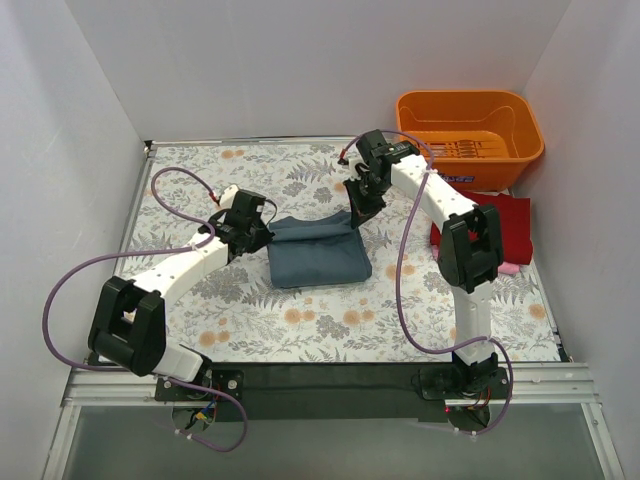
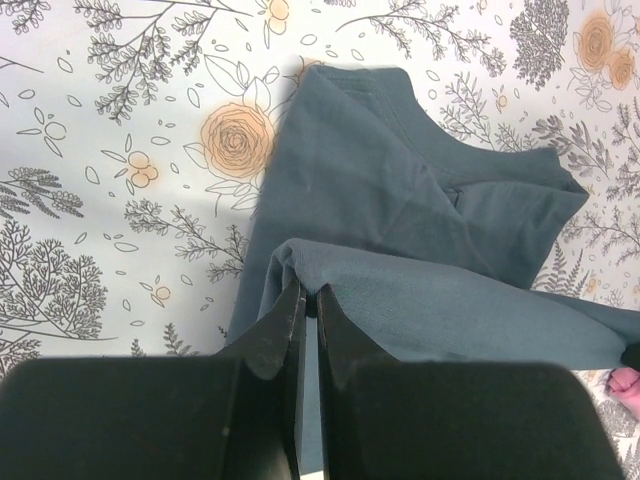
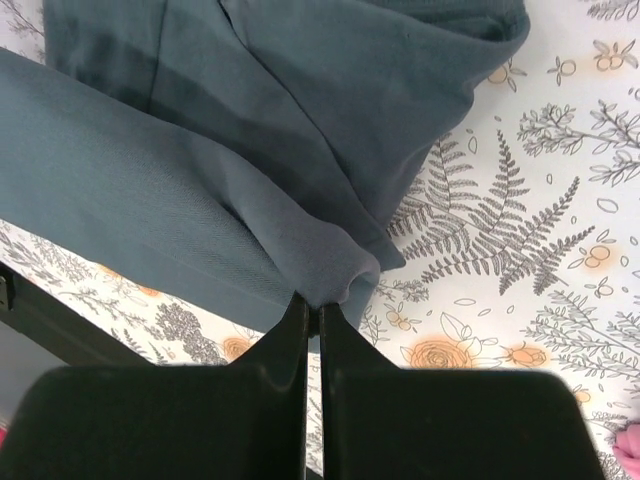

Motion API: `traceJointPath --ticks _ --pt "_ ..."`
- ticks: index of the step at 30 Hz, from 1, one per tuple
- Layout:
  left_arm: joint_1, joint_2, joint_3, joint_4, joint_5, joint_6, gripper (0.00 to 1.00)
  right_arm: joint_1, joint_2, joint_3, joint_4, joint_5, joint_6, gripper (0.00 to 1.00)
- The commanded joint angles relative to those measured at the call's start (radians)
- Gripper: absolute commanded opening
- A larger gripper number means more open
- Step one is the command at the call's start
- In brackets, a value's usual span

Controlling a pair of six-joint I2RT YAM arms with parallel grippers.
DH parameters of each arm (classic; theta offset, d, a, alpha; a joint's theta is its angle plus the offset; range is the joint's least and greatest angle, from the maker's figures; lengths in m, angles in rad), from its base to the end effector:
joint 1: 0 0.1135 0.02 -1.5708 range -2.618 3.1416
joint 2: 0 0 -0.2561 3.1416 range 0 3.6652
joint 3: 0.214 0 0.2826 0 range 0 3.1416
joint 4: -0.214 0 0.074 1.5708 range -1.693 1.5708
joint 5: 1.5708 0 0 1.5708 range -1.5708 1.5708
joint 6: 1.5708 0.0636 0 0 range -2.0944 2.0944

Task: Fold and stack the t-shirts
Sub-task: Fold the tshirt

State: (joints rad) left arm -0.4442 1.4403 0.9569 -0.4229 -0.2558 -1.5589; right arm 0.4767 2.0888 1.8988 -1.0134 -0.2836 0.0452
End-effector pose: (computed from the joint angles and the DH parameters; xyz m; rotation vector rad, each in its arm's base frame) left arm 0.3163 -0.1327 0.1855 -1.4273 2.0787 -0.5575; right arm 0.4164 0.2351 0.2167 -0.6753 2.7326 0.5230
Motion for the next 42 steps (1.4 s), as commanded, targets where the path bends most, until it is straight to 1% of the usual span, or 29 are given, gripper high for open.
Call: traceJointPath --ticks 1,7,11,19,22,24,26,27,29,30,32,33,34,35,37,38,39,42 --pt "0.018 -0.004 -0.017 0.029 -0.074 0.011 0.0 -0.018 0.011 0.051 0.035 0.008 -0.01 0.01" --pt "0.024 0.042 -0.02 0.075 -0.086 0.029 0.0 -0.027 0.028 0.042 0.073 0.017 0.001 0.01" --pt "0.025 0.074 -0.02 0.122 -0.082 0.056 0.0 -0.035 0.039 0.008 0.104 0.024 0.012 0.01" --pt "0.03 0.134 0.002 0.159 -0.109 0.08 0.0 -0.039 0.057 -0.043 0.18 0.037 0.039 0.01" --pt "0.03 0.147 0.006 0.164 -0.117 0.085 0.01 -0.039 0.056 -0.053 0.199 0.057 0.048 0.06" --pt "0.029 0.154 0.008 0.17 -0.123 0.091 0.03 -0.039 0.051 -0.055 0.206 0.066 0.056 0.11" --pt "0.03 0.157 0.013 0.18 -0.128 0.097 0.05 -0.039 0.047 -0.061 0.22 0.072 0.068 0.12" --pt "0.03 0.157 0.014 0.184 -0.129 0.102 0.1 -0.039 0.039 -0.063 0.226 0.073 0.073 0.12" --pt "0.03 0.151 0.025 0.19 -0.131 0.115 0.15 -0.039 0.028 -0.073 0.246 0.083 0.088 0.14" --pt "0.029 0.147 0.028 0.19 -0.134 0.118 0.24 -0.039 0.016 -0.076 0.251 0.086 0.093 0.18" --pt "0.029 0.123 0.032 0.19 -0.134 0.128 0.36 -0.039 0.004 -0.079 0.254 0.099 0.105 0.28" --pt "0.029 0.112 0.034 0.19 -0.132 0.131 0.45 -0.038 -0.016 -0.086 0.265 0.106 0.107 0.29" --pt "0.029 0.1 0.033 0.188 -0.131 0.132 0.59 -0.038 -0.032 -0.095 0.275 0.119 0.113 0.3" --pt "0.029 0.062 0.031 0.188 -0.128 0.132 0.66 -0.038 -0.048 -0.122 0.291 0.124 0.117 0.32" --pt "0.029 0.014 0.017 0.185 -0.1 0.132 0.72 -0.036 -0.111 -0.167 0.354 0.118 0.116 0.35" --pt "0.029 -0.01 0.01 0.178 -0.088 0.125 0.72 -0.033 -0.134 -0.222 0.375 0.115 0.116 0.39" --pt "0.027 -0.062 0.003 0.17 -0.074 0.119 0.72 -0.03 -0.183 -0.251 0.407 0.107 0.113 0.4" --pt "0.009 -0.151 -0.041 0.135 -0.014 0.083 0.72 -0.029 -0.257 -0.349 0.49 0.048 0.12 0.43"
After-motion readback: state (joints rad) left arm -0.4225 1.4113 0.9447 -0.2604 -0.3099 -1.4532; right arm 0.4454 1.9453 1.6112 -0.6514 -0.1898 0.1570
